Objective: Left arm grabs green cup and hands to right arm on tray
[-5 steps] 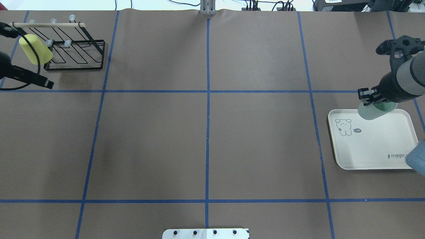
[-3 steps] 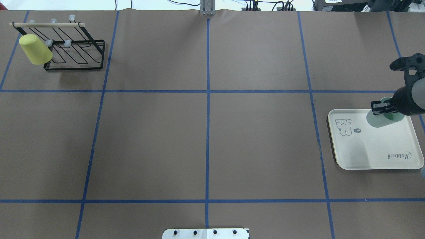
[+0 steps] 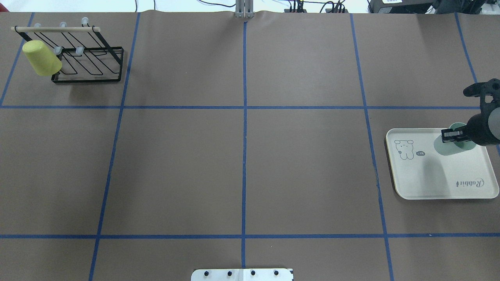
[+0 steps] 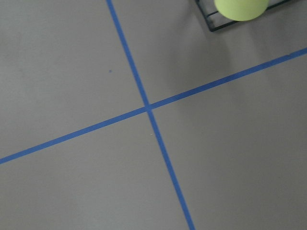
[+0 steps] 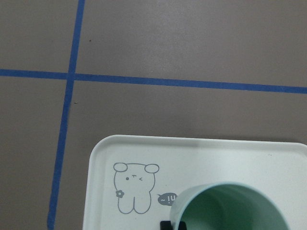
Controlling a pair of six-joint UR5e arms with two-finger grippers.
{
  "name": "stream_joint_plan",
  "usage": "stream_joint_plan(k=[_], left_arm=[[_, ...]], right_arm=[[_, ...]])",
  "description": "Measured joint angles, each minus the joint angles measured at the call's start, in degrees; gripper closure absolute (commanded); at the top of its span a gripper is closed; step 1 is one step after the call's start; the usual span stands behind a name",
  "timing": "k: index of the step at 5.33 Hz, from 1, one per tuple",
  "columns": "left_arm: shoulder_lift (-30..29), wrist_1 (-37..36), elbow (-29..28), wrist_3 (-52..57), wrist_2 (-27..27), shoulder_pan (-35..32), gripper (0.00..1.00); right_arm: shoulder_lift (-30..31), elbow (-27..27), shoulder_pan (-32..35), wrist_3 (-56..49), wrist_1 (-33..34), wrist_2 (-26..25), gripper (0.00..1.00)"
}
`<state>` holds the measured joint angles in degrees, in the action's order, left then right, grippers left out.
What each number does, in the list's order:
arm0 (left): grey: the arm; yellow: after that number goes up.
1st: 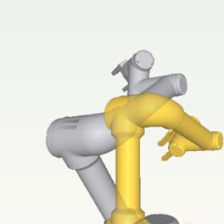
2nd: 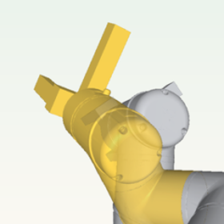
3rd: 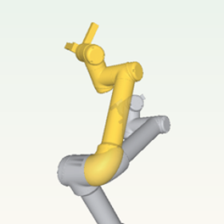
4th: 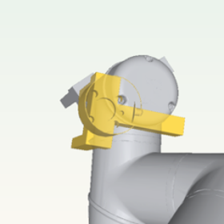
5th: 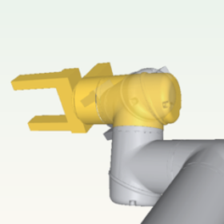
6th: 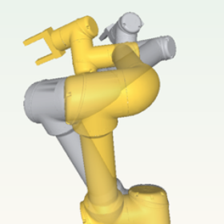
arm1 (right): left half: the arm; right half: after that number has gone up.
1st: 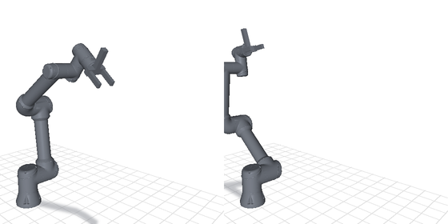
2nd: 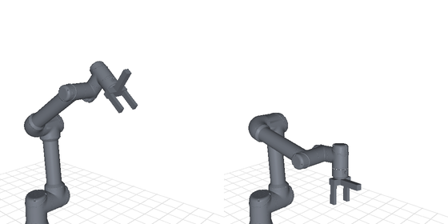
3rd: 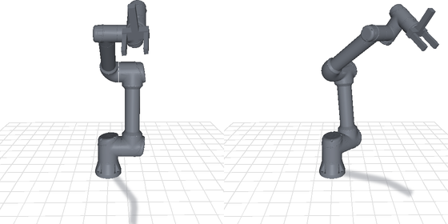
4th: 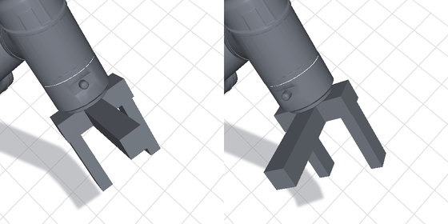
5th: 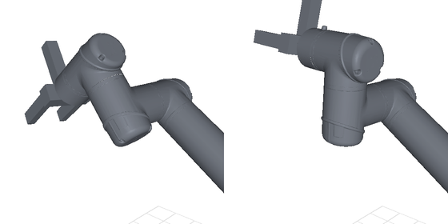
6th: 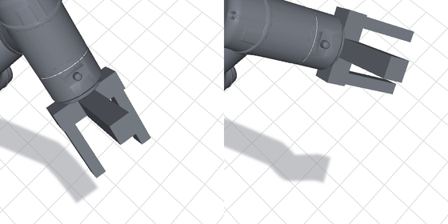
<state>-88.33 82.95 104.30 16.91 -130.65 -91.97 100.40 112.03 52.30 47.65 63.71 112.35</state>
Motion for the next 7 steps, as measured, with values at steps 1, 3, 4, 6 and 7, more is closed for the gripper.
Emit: stream_joint_plan(k=[1,3,4,6,7], left_arm=[[0.1,-0.2,-0.1,0.5,0.0,-0.7,0.00],[0.1,-0.1,-0.1,0.3,0.0,-0.9,0.00],[0.0,0.0,-0.2,0.2,-0.1,-0.9,0.00],[0.1,0.1,-0.1,0.2,-0.1,-0.9,0.00],[0.0,0.2,0.0,0.2,-0.1,-0.9,0.00]], right_arm=[[0.0,-2.0,-1.7,1.8,-2.6,-2.0,1.00],[0.0,-3.1,-4.2,3.9,-3.8,-3.6,0.01],[-0.1,-3.1,-4.4,3.7,-3.8,-3.7,0.00],[-0.6,-2.3,-1.7,0.0,-1.7,-0.4,0.00],[-1.8,-1.7,3.9,-7.3,3.2,4.6,0.00]])
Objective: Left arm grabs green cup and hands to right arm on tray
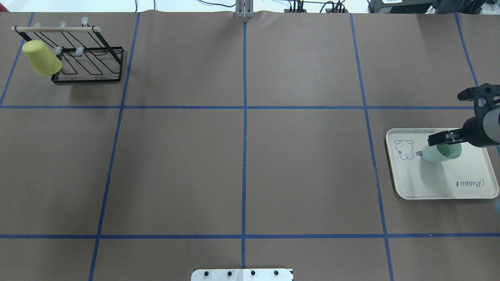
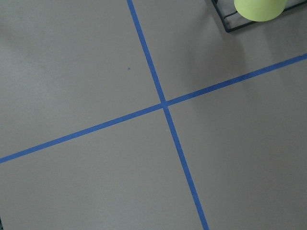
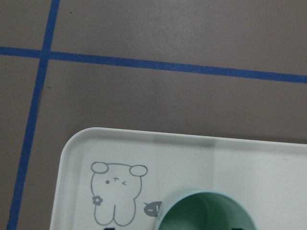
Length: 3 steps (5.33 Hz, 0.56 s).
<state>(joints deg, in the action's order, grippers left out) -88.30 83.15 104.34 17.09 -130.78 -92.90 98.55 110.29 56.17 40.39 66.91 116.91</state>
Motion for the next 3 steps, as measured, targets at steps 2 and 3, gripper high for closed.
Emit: stream_joint_plan(k=[2,3], left_arm=[[0.0,0.1,0.1,0.2,0.0,0.0,0.00],[0.1,0.1,-0.1,0.2,0.0,0.0,0.00]], right_arm=[[-4.0,0.2,10.9,-18.8,14.3,5.8,0.00],[-4.8,-0.1,15.9,-27.7,20.1,7.2,0.00]])
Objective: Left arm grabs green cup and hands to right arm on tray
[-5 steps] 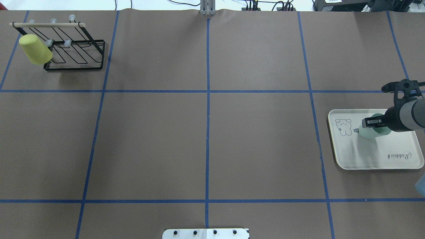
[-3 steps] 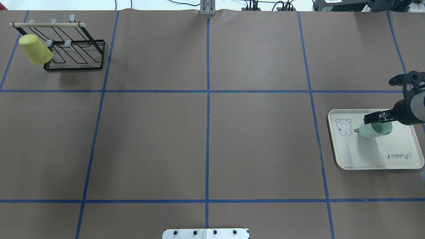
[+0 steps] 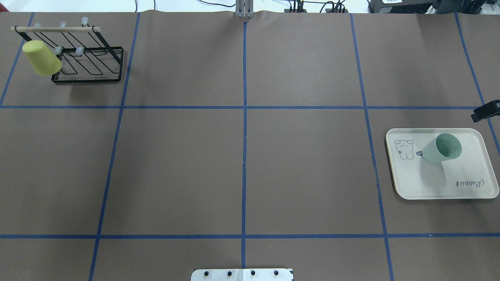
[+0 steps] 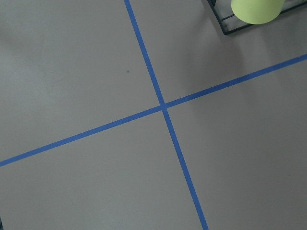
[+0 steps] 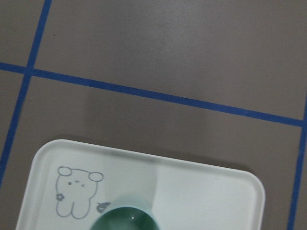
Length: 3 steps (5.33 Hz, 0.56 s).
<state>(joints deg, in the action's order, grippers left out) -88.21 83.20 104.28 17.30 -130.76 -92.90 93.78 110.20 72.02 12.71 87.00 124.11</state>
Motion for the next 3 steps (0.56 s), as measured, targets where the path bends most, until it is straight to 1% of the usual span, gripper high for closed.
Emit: stream_joint_plan(k=[2,3], left_arm=[[1.5,0.0,-0.3,0.3,0.0,0.2,0.00],[2.5,0.0,-0.6,0.4,-0.8,0.1,0.00]], right_arm=[[0.9,-1.1,11.8,-16.6,10.3,4.7,0.00],[1.5,-1.8,17.1,-21.8,15.0,5.2,0.00]])
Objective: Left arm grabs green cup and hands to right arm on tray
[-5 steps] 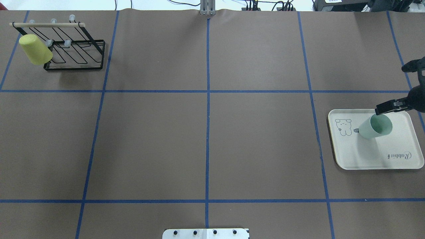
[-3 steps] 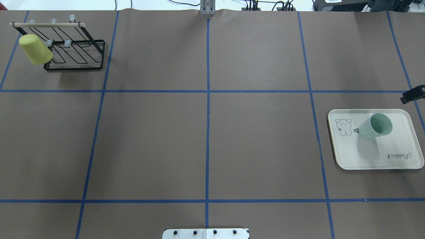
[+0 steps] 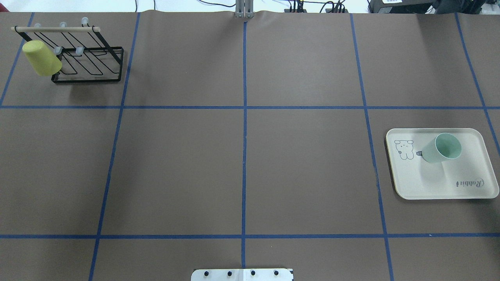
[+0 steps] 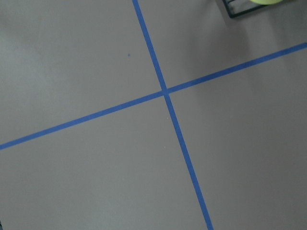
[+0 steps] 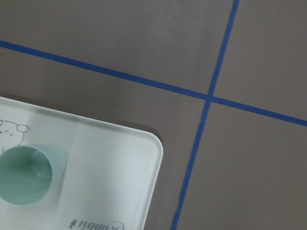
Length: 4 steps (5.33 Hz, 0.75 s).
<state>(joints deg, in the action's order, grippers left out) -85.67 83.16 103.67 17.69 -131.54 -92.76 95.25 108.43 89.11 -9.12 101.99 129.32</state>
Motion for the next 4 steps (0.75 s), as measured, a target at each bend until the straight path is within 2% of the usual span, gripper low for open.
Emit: stream_joint_plan(k=[2,3,4], left_arm=[[2.2,0.0,-2.1,-0.4,-7.1,-1.1,0.00],[2.6,0.0,-2.5,-0.5,-8.9,-1.8,0.00],[3.2,-0.1,-2.2,-3.2,-8.1,-2.5,0.00]], right_arm=[[2.7,-1.3,6.7,-2.9,3.5,0.0,0.00],[3.3,-1.5,7.5,-2.6,3.7,0.1,0.00],[3.5,-1.5,7.7,-2.5,3.7,0.2,0.00]])
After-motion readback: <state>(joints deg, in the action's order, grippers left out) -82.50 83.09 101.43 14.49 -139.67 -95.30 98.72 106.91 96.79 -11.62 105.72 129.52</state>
